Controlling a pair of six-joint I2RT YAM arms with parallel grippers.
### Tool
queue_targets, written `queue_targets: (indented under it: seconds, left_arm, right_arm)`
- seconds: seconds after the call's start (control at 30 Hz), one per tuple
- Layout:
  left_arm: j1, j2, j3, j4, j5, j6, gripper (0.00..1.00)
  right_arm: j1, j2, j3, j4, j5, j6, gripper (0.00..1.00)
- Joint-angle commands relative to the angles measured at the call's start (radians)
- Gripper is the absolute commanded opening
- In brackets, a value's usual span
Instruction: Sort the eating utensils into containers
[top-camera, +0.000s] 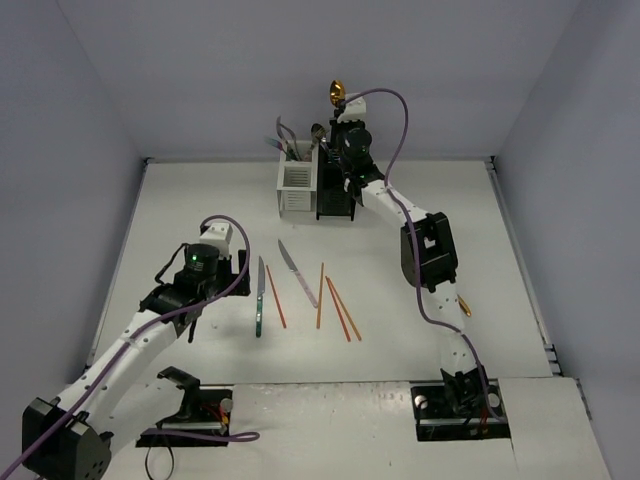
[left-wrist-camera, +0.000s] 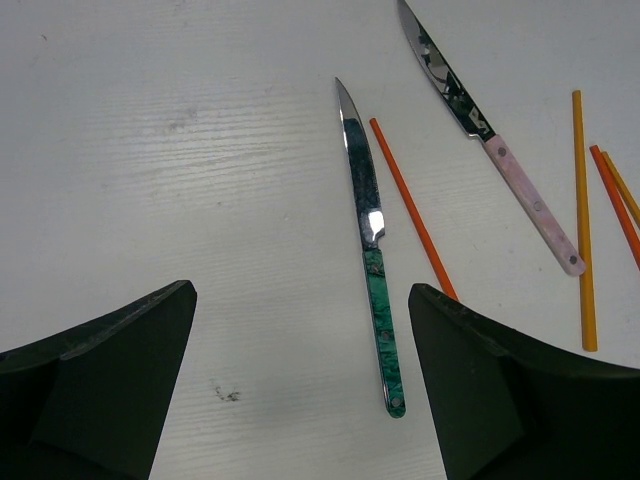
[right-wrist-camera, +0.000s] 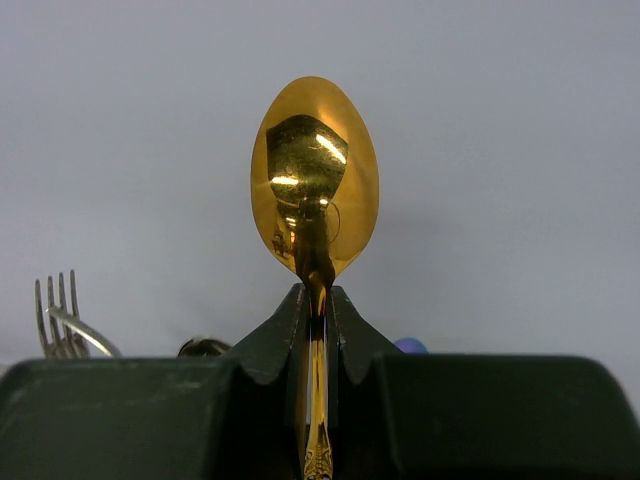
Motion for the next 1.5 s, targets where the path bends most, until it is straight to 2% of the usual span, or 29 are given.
queue_targets:
  seconds: [0.0,0.17,0.4,0.6,0.83,0.97,1.17,1.3,1.47]
  left_arm:
    - [-0.010,-0.005,0.023,0.049,-0.022,0.000,0.86]
    - [-0.010,-0.005,0.023,0.050,-0.029,0.002,0.86]
    - [-0.012,-0.008,0.023,0.047,-0.027,0.001,0.86]
    - [-0.022,-0.015,0.024,0.039,-0.033,0.002,0.86]
    - [-0.034,-0.024,0.032,0.033,-0.035,-0.001,0.86]
    - [-0.040,-0.045,0.030,0.035,-0.033,-0.005,0.86]
    - [-0.041,-0.056,0.040,0.023,-0.026,-0.025,0.86]
    - [-0.041,-0.041,0.057,-0.009,-0.008,-0.043,0.86]
    - [-0.040,0.014,0.086,-0.068,0.017,-0.086,0.86]
  right_arm:
    - [-0.009,-0.018,0.075,0.164,-0.011,-0.013,0.00]
    - [-0.010,0.001,0.083,0.168,-0.014,-0.006,0.00]
    - [-0.003,0.007,0.003,0.175,-0.016,0.004,0.01]
    - [0.000,-0.020,-0.075,0.177,-0.013,0.011,0.13]
    - [0.019,-0.106,-0.200,0.183,-0.006,-0.011,0.17]
    - [0.036,-0.210,-0.295,0.191,0.002,-0.016,0.22]
    - [0.052,-0.408,-0.446,0.116,0.021,0.004,0.43]
    - [0.065,-0.554,-0.514,-0.040,0.035,0.004,0.53]
    - [0.074,-0.783,-0.600,-0.291,0.077,0.045,0.60]
